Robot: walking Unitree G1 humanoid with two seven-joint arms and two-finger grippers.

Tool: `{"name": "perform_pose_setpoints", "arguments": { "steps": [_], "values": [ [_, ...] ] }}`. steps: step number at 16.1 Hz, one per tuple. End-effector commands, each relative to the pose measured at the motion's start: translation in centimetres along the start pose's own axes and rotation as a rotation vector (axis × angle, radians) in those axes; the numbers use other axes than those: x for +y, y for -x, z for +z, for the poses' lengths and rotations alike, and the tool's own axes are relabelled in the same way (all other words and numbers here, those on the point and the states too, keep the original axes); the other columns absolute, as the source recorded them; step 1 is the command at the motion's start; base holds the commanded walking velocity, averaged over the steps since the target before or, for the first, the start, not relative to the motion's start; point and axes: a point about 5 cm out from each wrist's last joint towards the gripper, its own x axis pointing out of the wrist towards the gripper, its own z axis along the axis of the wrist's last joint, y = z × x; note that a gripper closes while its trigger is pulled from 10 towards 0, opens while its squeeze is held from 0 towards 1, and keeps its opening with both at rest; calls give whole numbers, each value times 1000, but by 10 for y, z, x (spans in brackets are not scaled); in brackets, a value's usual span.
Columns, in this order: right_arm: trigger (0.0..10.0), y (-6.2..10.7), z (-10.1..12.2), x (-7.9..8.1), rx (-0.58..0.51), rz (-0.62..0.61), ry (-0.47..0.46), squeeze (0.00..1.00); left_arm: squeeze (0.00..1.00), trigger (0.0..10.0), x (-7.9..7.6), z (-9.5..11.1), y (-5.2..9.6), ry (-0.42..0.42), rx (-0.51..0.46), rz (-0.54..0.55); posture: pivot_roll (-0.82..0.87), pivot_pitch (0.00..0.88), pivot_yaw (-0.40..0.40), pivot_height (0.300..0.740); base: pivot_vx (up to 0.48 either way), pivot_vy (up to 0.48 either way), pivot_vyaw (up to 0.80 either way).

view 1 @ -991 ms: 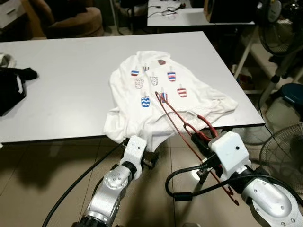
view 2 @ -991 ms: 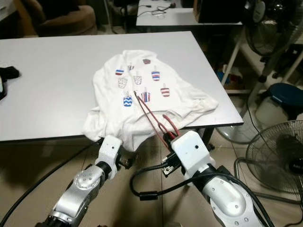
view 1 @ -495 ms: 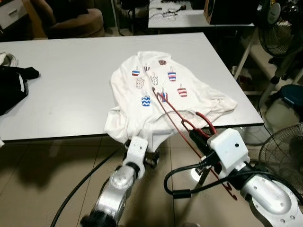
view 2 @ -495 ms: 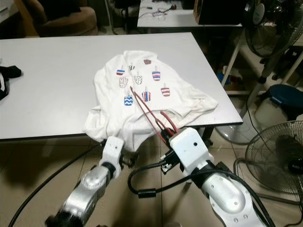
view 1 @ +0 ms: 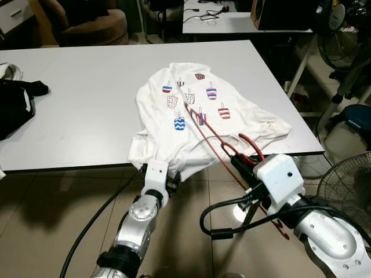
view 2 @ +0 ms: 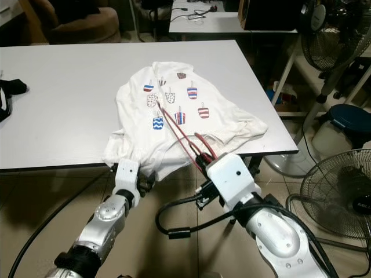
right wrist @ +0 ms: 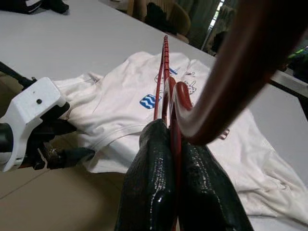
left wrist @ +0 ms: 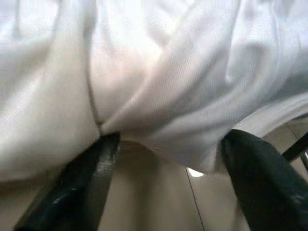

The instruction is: Hang hanger

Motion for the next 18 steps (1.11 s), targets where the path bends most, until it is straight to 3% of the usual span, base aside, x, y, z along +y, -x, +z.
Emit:
{"name": "perform_pose_setpoints", "arguments": {
  "steps": [1,7,13,18],
  "values": [
    [10000,0,1,-2,-4,-3,17,0,0,0,1,-1,-1,21,-3,-1,-296,27,33,740,0,0,0],
    [10000,-1,0,-2,-4,1,19,0,0,0,-2,-1,1,32,-32,-40,-291,24,33,740,0,0,0],
    [10000,-1,-1,-2,-3,0,23,0,0,0,9,2,4,33,-73,-33,-287,26,31,740,0,0,0],
    [10000,-1,-1,-2,-1,0,25,0,0,0,8,1,6,42,-79,-66,-289,30,33,740,0,0,0]
  ]
}}
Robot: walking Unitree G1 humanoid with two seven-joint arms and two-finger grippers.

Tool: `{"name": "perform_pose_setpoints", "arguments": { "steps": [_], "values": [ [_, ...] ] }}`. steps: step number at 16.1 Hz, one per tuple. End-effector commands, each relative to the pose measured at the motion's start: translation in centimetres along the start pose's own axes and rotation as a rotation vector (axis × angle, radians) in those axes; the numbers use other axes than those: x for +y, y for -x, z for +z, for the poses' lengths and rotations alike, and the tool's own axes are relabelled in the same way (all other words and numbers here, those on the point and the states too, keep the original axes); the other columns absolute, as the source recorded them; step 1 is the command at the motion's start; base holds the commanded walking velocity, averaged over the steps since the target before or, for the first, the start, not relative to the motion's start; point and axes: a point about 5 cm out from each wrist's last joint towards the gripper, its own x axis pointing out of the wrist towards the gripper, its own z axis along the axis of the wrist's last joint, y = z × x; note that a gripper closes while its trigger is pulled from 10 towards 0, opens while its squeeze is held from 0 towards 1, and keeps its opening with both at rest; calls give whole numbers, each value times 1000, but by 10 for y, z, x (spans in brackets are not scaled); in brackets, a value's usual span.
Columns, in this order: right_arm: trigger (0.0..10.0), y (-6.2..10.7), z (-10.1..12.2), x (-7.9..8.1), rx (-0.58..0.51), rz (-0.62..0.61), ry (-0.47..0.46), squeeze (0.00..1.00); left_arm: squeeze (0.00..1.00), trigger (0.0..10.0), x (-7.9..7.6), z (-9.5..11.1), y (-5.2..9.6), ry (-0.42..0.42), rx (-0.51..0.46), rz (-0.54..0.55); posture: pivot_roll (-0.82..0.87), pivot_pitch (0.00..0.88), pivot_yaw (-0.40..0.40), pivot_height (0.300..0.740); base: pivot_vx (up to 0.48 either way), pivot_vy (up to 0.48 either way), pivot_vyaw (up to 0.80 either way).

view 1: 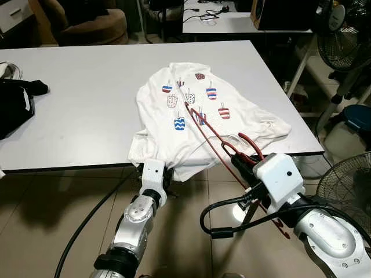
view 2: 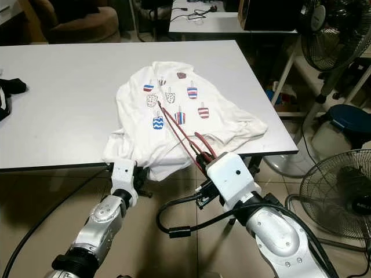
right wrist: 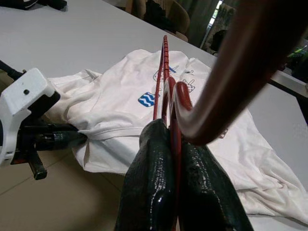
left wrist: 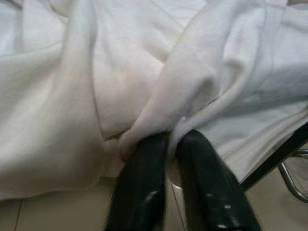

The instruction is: Hang hanger

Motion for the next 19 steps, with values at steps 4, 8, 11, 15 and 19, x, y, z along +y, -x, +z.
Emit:
{"name": "perform_pose_setpoints", "arguments": {
  "steps": [4,8,11,15,19],
  "values": [
    [10000,1,1,0,-5,-2,18,0,0,0,6,6,11,-14,-57,-62,-289,31,40,740,0,0,0],
    [10000,3,0,0,-6,-17,15,0,0,0,21,32,35,4,-158,-163,-287,26,52,740,0,0,0],
    [10000,3,-1,1,-9,-15,8,0,0,0,27,62,49,-35,-220,-228,-265,19,47,740,0,0,0],
    [10000,-1,0,2,-22,-3,7,0,0,0,24,80,44,-30,-238,-226,-259,13,49,740,0,0,0],
    [10000,0,0,1,-23,-26,6,0,0,10000,34,97,37,-26,-227,-138,-271,14,70,740,0,0,0]
  ]
}}
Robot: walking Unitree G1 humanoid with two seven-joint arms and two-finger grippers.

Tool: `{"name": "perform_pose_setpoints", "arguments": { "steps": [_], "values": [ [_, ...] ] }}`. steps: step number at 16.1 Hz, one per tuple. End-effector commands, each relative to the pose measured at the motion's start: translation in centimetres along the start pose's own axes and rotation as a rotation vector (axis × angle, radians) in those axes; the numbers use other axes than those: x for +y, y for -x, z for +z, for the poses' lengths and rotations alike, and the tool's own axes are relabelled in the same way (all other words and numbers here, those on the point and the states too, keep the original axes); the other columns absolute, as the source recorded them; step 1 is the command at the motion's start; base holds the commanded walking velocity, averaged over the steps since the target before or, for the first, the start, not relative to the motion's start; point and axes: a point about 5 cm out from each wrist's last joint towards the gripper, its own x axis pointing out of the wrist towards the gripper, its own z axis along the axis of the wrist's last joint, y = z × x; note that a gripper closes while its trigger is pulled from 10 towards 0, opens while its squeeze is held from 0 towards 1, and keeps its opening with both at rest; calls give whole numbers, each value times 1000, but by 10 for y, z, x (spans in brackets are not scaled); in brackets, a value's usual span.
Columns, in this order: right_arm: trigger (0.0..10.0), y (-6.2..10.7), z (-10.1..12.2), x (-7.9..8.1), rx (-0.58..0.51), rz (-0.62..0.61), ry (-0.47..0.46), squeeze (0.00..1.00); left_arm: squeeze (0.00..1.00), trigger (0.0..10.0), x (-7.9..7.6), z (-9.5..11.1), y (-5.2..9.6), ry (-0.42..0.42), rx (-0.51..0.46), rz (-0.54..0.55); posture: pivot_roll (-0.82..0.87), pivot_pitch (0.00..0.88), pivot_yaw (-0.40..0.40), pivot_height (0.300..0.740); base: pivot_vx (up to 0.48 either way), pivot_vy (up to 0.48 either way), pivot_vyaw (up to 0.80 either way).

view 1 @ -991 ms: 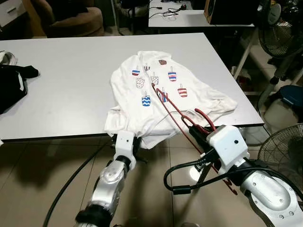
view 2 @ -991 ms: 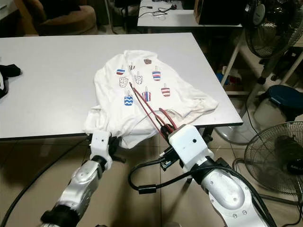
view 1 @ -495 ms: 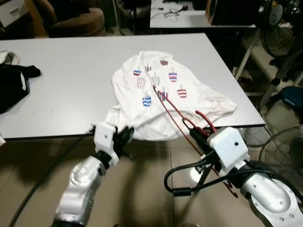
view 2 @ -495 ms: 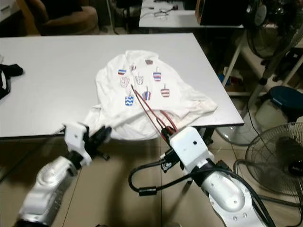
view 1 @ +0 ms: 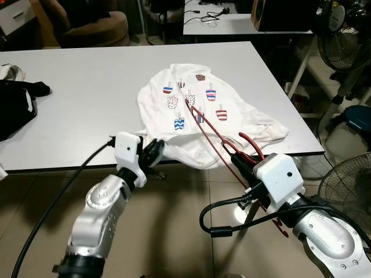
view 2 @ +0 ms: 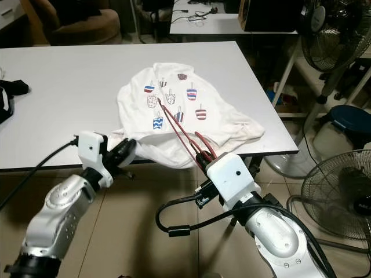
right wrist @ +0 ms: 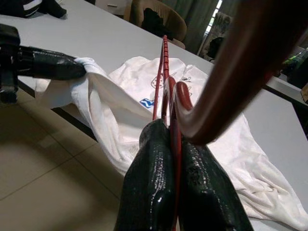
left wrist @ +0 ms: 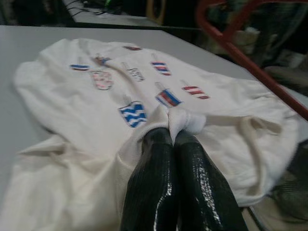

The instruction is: Hang hanger

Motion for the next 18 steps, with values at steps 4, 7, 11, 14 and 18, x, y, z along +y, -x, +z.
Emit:
{"name": "perform_pose_setpoints", "arguments": {
  "steps": [4,7,11,14,18],
  "values": [
    [10000,-1,4,-12,-41,-115,-54,0,0,10000,15,27,2,-114,-61,55,-268,0,67,740,0,0,0],
    [10000,-3,7,-19,-63,-159,-116,0,0,10000,15,42,-1,-148,-71,69,-266,0,62,740,0,0,0],
    [10000,-2,10,-23,-82,-172,-164,0,0,10000,15,61,-3,-128,-112,82,-269,3,63,740,-131,0,0],
    [10000,-2,9,-20,-71,-163,-162,0,0,10000,15,60,-3,-148,-93,82,-278,3,68,740,-290,0,0],
    [10000,1,5,-19,-41,-176,-168,0,0,10000,10,57,-3,-136,-83,79,-285,11,64,740,-306,0,0]
  ]
}}
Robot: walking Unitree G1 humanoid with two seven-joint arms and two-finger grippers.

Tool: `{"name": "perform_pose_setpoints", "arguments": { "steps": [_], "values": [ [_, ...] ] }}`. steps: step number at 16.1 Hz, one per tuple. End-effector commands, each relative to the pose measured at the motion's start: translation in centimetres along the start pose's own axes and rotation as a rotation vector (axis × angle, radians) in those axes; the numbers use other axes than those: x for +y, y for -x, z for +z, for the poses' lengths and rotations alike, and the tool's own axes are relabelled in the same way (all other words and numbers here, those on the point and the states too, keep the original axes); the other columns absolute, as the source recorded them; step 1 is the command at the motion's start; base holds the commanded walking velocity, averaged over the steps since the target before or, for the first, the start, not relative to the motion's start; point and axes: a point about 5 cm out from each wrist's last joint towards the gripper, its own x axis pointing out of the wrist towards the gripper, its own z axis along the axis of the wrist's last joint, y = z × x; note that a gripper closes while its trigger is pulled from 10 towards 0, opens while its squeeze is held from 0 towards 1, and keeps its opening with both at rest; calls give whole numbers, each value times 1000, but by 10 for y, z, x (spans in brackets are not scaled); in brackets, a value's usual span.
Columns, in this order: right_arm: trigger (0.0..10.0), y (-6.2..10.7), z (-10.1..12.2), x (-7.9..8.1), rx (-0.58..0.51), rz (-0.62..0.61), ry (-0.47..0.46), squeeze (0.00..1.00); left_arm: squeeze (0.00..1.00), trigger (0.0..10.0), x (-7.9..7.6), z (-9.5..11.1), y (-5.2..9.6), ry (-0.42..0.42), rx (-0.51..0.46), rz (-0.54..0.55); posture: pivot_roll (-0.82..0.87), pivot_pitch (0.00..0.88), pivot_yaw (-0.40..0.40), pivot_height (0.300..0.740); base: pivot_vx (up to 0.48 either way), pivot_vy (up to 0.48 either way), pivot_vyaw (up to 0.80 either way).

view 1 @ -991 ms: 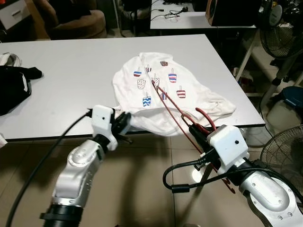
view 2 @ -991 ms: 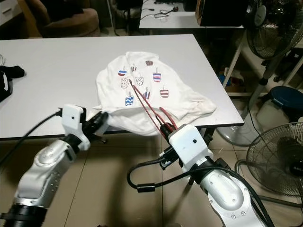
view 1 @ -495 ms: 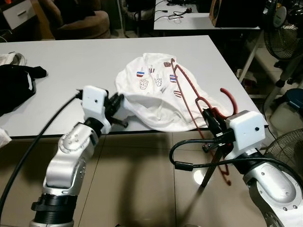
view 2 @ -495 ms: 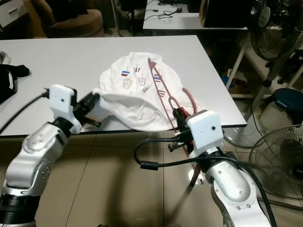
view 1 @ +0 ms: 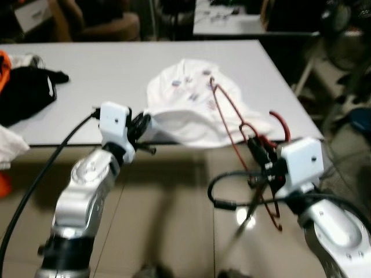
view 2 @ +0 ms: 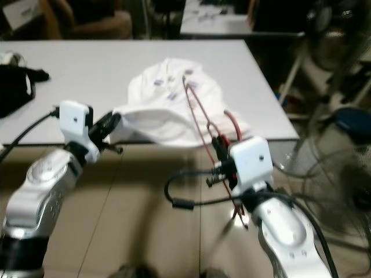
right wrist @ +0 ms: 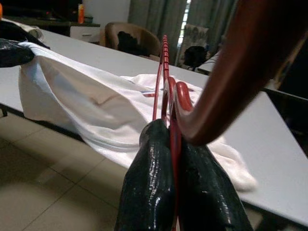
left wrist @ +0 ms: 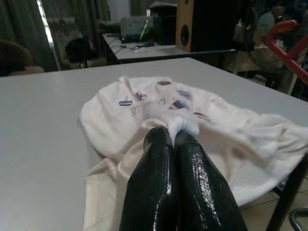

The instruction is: Hang hanger

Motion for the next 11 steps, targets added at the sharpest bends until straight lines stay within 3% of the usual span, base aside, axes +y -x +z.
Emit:
{"name": "perform_pose_setpoints", "arguments": {
  "steps": [1,4,7,11],
  "values": [
    [10000,-1,3,-3,-1,-13,-1,0,0,10000,-1,3,3,-12,-8,3,-285,14,64,740,-304,0,0],
    [10000,0,2,-4,11,-5,22,0,0,10000,3,4,8,-39,-3,12,-272,30,49,740,-205,0,0],
    [10000,-2,4,3,23,70,45,0,0,10000,15,11,13,-45,-12,62,-271,32,40,740,0,0,800],
    [10000,0,3,13,24,144,47,0,0,10000,19,11,35,-102,10,103,-255,28,34,740,0,0,800]
  ]
}}
